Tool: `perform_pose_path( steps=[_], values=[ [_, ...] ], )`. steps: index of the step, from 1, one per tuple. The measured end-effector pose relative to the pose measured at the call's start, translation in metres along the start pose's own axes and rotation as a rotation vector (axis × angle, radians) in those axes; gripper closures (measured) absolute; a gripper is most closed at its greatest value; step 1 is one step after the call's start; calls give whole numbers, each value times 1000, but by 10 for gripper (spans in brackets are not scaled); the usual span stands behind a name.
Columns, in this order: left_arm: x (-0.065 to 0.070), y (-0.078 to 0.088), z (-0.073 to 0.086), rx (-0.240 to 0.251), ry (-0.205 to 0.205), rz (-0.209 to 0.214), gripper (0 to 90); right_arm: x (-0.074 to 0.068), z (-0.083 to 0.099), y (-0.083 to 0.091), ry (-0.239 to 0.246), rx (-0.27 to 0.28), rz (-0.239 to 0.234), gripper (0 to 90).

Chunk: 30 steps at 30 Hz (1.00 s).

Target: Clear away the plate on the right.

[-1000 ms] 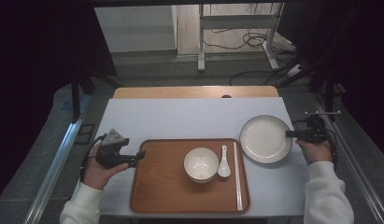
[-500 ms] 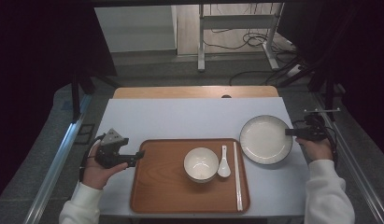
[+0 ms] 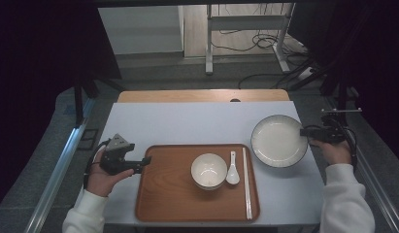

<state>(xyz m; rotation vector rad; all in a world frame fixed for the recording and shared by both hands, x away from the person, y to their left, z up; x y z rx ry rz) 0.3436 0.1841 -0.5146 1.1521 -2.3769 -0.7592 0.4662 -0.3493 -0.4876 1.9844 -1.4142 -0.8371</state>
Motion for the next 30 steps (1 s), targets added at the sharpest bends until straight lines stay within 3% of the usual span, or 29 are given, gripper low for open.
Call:
perform_pose_path(
  steps=[7,11,22,30],
  values=[
    [6,-2,-8,12,19,7,188,-18,-18,15,30,44,-39,871],
    [16,-7,-17,24,53,49,185,-33,-26,17,50,59,-64,871],
    [40,-26,-37,13,14,87,178,-75,-41,8,121,70,-119,870],
    [45,-36,-45,21,39,110,177,-104,-44,1,154,70,-157,870]
  ],
)
Point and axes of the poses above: each handheld gripper's, and its own axes: y roughly backward along the jaws, z roughly out of its underside, x roughly to its right, the point moved 10 cm from there along -y, roughly forward along the jaws, and after that the axes turned 4 degrees about z, right-handed, at the moved point
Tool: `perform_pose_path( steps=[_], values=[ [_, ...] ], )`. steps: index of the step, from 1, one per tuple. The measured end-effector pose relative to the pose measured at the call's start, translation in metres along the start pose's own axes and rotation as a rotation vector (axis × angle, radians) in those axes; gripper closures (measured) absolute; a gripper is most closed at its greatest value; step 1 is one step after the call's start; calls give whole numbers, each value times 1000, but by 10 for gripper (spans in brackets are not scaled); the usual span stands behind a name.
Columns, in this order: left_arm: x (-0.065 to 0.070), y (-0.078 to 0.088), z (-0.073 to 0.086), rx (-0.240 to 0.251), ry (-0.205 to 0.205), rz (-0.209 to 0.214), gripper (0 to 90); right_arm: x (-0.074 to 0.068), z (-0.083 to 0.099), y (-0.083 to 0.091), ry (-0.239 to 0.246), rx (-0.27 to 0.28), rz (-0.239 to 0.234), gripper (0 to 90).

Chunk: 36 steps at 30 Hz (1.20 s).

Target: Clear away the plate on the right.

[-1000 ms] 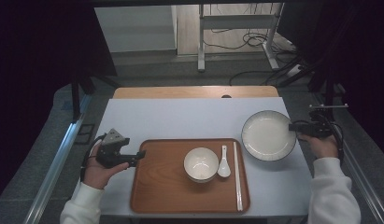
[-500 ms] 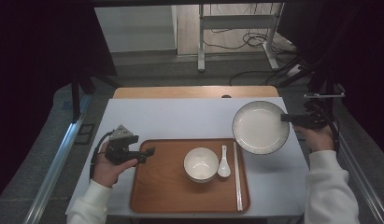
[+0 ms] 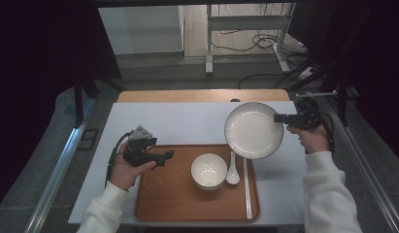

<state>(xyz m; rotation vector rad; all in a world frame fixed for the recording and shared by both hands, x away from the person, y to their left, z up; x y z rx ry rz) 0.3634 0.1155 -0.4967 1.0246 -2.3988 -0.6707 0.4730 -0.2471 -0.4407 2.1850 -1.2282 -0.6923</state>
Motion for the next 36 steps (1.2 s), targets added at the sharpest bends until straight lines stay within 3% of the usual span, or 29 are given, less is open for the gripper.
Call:
perform_pose_path(
  steps=[5,18,25,36],
  values=[
    [6,-10,-10,10,33,34,177,-18,-3,-9,11,1,-37,870],
    [15,-49,-33,3,149,174,202,-57,-15,-29,39,17,-102,870],
    [13,-62,-40,2,182,189,223,-72,-17,-41,52,17,-133,869],
    [11,-69,-43,0,216,226,254,-87,-19,-50,62,20,-162,869]
  ],
)
Point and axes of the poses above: each handheld gripper's, and its own axes: y roughly backward along the jaws, z roughly out of its underside, x roughly to its right, the point moved 10 cm from there along -y, roughly forward along the jaws, and after that the axes turned 4 degrees about z, right-handed, at the moved point
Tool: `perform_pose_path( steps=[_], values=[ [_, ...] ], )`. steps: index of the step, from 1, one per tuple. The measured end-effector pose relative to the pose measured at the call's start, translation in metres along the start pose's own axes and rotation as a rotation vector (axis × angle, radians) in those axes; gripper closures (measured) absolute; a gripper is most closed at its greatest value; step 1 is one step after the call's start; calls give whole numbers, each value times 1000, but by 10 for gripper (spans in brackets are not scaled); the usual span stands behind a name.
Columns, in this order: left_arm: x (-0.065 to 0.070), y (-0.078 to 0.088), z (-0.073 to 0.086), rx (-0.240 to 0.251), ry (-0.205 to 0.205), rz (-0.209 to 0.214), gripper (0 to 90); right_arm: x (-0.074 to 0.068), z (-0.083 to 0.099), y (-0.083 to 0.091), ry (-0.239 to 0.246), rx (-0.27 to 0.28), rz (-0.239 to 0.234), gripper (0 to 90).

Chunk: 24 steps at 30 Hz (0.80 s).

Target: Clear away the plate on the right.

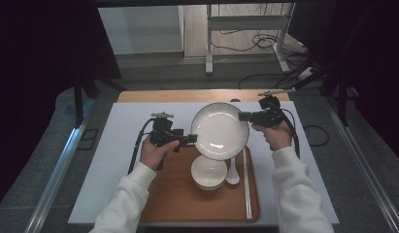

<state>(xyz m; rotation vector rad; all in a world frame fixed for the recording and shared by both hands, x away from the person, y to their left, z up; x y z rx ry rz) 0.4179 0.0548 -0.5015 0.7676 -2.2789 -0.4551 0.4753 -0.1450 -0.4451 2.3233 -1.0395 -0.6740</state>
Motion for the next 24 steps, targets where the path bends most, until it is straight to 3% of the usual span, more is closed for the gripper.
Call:
perform_pose_path(
  steps=[7,13,15,24],
  values=[
    [-2,-5,-1,1,34,56,315,-14,-3,-11,13,3,-28,868],
    [-5,-4,0,-6,65,103,429,-29,-5,-23,27,3,-62,868],
    [-7,-3,1,-7,70,99,468,-33,-6,-26,25,3,-74,868],
    [-14,-4,1,11,140,137,605,-37,-6,-29,29,5,-88,867]
  ],
)
Point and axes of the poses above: each handheld gripper's, and its own axes: y roughly backward along the jaws, z roughly out of its underside, x roughly to its right, the point moved 10 cm from there along -y, roughly forward along the jaws, and after that the axes turned 4 degrees about z, right-handed, at the moved point
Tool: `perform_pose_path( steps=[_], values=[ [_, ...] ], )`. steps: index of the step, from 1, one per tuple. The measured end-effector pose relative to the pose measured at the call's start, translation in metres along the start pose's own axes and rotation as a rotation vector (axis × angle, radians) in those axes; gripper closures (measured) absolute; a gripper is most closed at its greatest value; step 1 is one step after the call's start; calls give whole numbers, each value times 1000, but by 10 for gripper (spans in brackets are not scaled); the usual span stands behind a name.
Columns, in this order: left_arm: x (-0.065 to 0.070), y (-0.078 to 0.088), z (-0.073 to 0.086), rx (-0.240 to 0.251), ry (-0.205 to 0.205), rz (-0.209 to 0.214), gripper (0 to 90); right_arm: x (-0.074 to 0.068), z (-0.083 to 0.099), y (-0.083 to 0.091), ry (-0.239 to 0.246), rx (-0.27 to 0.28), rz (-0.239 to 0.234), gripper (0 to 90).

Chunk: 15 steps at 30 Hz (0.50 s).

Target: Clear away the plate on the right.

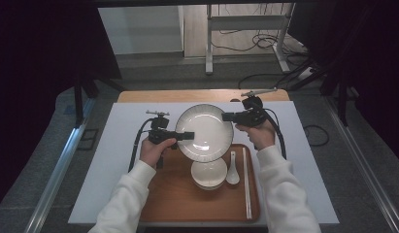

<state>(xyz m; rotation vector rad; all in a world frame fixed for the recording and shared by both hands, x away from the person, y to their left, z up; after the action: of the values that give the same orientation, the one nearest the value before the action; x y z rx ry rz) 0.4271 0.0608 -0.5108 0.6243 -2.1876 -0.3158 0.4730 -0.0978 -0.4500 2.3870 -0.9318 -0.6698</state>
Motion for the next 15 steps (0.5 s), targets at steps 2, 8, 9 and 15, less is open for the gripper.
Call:
perform_pose_path(
  steps=[2,8,9,15],
  values=[
    [0,2,-2,11,22,30,634,1,0,0,-5,3,-5,866],
    [2,14,-8,51,60,148,778,2,1,1,-16,-2,-49,862],
    [2,14,-8,50,56,140,779,2,2,1,-9,-7,-47,862],
    [-1,21,-12,58,114,146,798,3,8,-5,-22,-25,-67,866]
  ],
)
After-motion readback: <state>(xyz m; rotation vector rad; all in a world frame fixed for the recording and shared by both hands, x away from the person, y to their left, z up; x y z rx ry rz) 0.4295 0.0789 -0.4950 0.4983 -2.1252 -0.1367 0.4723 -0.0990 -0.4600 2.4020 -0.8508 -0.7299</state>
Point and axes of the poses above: each handheld gripper's, and its own axes: y roughly backward along the jaws, z roughly out of its underside, x roughly to its right, the point moved 10 cm from there along -y, roughly forward along the jaws, and after that the axes turned 4 degrees about z, right-handed, at the moved point
